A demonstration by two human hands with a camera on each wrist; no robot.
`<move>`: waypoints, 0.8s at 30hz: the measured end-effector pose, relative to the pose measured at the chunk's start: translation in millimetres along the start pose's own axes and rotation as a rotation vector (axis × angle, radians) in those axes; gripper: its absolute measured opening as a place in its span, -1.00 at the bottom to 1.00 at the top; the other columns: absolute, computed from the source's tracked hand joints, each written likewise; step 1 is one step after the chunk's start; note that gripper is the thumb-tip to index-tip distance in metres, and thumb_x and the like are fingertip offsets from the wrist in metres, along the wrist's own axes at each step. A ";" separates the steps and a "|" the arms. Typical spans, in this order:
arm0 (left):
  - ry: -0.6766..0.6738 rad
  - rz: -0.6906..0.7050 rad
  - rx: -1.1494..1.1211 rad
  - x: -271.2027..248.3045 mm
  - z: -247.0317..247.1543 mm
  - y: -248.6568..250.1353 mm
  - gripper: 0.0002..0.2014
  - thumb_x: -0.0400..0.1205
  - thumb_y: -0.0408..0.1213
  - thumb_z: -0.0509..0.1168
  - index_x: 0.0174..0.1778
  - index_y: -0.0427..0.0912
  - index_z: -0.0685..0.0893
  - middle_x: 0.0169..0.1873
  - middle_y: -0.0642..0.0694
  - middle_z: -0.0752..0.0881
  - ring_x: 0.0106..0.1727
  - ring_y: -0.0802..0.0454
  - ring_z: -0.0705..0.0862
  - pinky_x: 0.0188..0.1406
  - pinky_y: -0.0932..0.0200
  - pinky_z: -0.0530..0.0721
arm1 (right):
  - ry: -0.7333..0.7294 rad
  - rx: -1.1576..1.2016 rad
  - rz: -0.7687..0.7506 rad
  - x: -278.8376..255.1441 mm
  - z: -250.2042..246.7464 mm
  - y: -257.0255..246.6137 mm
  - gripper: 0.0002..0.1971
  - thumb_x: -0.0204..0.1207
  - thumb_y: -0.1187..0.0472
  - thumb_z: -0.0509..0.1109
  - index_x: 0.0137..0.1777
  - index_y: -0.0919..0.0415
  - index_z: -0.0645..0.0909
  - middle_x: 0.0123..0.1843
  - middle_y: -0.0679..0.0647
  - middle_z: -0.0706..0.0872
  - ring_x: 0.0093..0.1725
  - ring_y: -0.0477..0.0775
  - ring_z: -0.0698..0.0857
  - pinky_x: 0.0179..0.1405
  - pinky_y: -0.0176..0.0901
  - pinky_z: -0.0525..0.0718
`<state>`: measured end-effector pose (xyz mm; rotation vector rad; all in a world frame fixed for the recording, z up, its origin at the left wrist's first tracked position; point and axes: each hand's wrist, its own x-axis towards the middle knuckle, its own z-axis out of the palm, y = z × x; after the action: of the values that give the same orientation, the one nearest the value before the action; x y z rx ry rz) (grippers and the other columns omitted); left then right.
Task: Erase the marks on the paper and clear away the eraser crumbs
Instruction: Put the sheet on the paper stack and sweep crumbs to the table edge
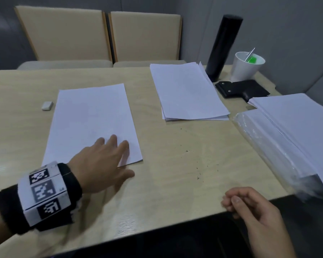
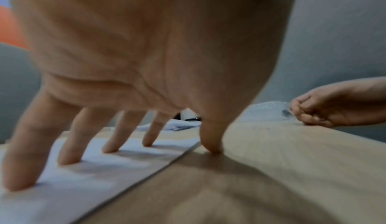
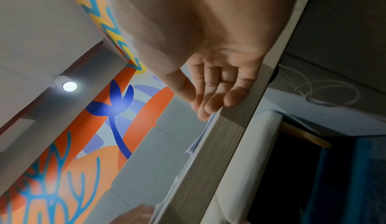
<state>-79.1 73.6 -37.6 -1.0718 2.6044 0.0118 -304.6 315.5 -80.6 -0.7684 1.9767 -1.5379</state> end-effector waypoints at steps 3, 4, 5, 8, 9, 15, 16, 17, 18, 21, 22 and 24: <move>0.121 -0.041 0.006 8.3 -0.2 10.2 -0.52 0.62 0.29 0.01 0.21 -0.02 0.40 0.04 -0.09 0.52 -0.02 -0.16 0.60 -0.21 0.01 0.60 | -0.018 0.015 0.006 1.3 -0.1 3.0 -0.77 0.58 0.54 0.29 -0.20 0.30 0.70 -0.33 0.18 0.82 -0.42 -0.19 0.67 -0.41 -0.49 0.58; 0.145 -0.047 0.054 11.2 -0.9 14.6 -0.57 0.66 0.22 0.00 0.20 -0.05 0.40 -0.01 -0.12 0.53 -0.10 -0.19 0.60 -0.30 0.04 0.53 | -0.020 0.019 0.008 2.4 -0.5 3.4 -0.77 0.58 0.54 0.29 -0.20 0.31 0.70 -0.33 0.17 0.82 -0.43 -0.19 0.67 -0.43 -0.49 0.57; 0.159 -0.047 0.107 13.9 -0.9 17.8 -0.62 0.69 0.13 -0.02 0.19 -0.09 0.38 -0.08 -0.15 0.51 -0.19 -0.21 0.57 -0.38 0.06 0.45 | -0.021 0.020 0.011 3.3 -0.9 3.6 -0.77 0.58 0.55 0.29 -0.21 0.31 0.69 -0.34 0.17 0.83 -0.44 -0.19 0.66 -0.45 -0.48 0.56; 0.144 -0.042 0.146 18.4 -0.5 20.6 -0.76 0.71 -0.04 -0.04 0.12 -0.12 0.33 -0.20 -0.13 0.40 -0.32 -0.14 0.40 -0.48 0.08 0.31 | -0.009 0.023 0.008 4.5 -1.5 4.9 -0.76 0.56 0.60 0.29 -0.23 0.36 0.69 -0.38 0.20 0.83 -0.48 -0.15 0.66 -0.48 -0.47 0.56; 0.128 -0.038 0.133 18.7 -0.7 19.5 -0.81 0.71 -0.08 0.00 0.09 -0.11 0.30 -0.19 -0.12 0.39 -0.30 -0.12 0.40 -0.46 0.07 0.35 | -0.006 0.028 0.008 4.8 -1.5 5.0 -0.76 0.55 0.61 0.29 -0.23 0.38 0.69 -0.39 0.22 0.82 -0.49 -0.14 0.66 -0.49 -0.46 0.57; 0.189 -0.107 0.013 31.1 -45.2 4.5 -0.79 0.67 -0.37 0.05 0.21 -0.18 0.26 -0.36 -0.06 0.35 -0.32 -0.14 0.42 -0.28 -0.03 0.47 | 0.014 0.022 -0.016 8.1 0.3 8.8 -0.75 0.50 0.67 0.29 -0.28 0.42 0.69 -0.45 0.27 0.80 -0.56 -0.10 0.63 -0.53 -0.45 0.57; 0.267 -0.131 -0.022 38.4 -63.6 -0.8 -0.72 0.68 -0.38 0.05 0.31 -0.21 0.25 -0.36 -0.08 0.33 -0.27 -0.15 0.43 -0.27 -0.03 0.43 | 0.015 0.019 -0.014 9.0 0.4 9.9 -0.75 0.50 0.67 0.29 -0.29 0.43 0.69 -0.46 0.28 0.79 -0.56 -0.09 0.63 -0.53 -0.45 0.57; 0.362 -0.141 -0.059 46.3 -84.1 -4.3 -0.69 0.67 -0.41 0.05 0.34 -0.24 0.27 -0.36 -0.12 0.34 -0.25 -0.17 0.45 -0.29 -0.05 0.42 | 0.025 0.015 -0.016 9.7 0.5 11.5 -0.75 0.49 0.67 0.29 -0.29 0.43 0.69 -0.46 0.28 0.79 -0.56 -0.08 0.63 -0.53 -0.45 0.56; 0.477 -0.127 -0.099 54.6 -105.5 -6.2 -0.72 0.66 -0.45 0.06 0.30 -0.28 0.33 -0.36 -0.18 0.37 -0.26 -0.23 0.50 -0.33 -0.08 0.42 | 0.032 0.012 -0.017 10.4 0.6 13.1 -0.75 0.48 0.67 0.29 -0.30 0.44 0.69 -0.47 0.28 0.79 -0.57 -0.07 0.63 -0.54 -0.44 0.56; 0.718 -0.091 -0.134 85.4 -158.8 7.7 -0.92 0.69 -0.36 0.04 0.03 -0.27 0.41 -0.35 -0.26 0.38 -0.27 -0.37 0.51 -0.39 -0.08 0.36 | 0.056 0.026 0.004 13.7 2.7 13.5 -0.75 0.47 0.68 0.30 -0.32 0.44 0.68 -0.47 0.28 0.79 -0.59 -0.06 0.62 -0.57 -0.42 0.54; 0.742 -0.071 -0.120 98.3 -171.7 19.0 -0.91 0.72 -0.33 0.05 0.00 -0.25 0.43 -0.38 -0.22 0.37 -0.26 -0.37 0.52 -0.38 -0.08 0.34 | 0.064 0.033 0.016 14.9 2.4 13.5 -0.76 0.47 0.69 0.29 -0.32 0.46 0.68 -0.47 0.29 0.78 -0.59 -0.05 0.61 -0.58 -0.43 0.54; 0.716 0.002 -0.049 122.7 -185.6 49.7 -0.86 0.72 -0.41 0.06 0.09 -0.27 0.51 -0.38 -0.19 0.41 -0.19 -0.37 0.58 -0.33 -0.06 0.36 | 0.031 0.065 0.062 16.5 1.5 10.5 -0.76 0.46 0.71 0.26 -0.31 0.49 0.67 -0.47 0.33 0.77 -0.60 0.01 0.59 -0.57 -0.45 0.55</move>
<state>-249.2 1.4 96.0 -1.2649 3.2392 -0.3753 -316.6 304.9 -92.0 -0.6551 1.9443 -1.5783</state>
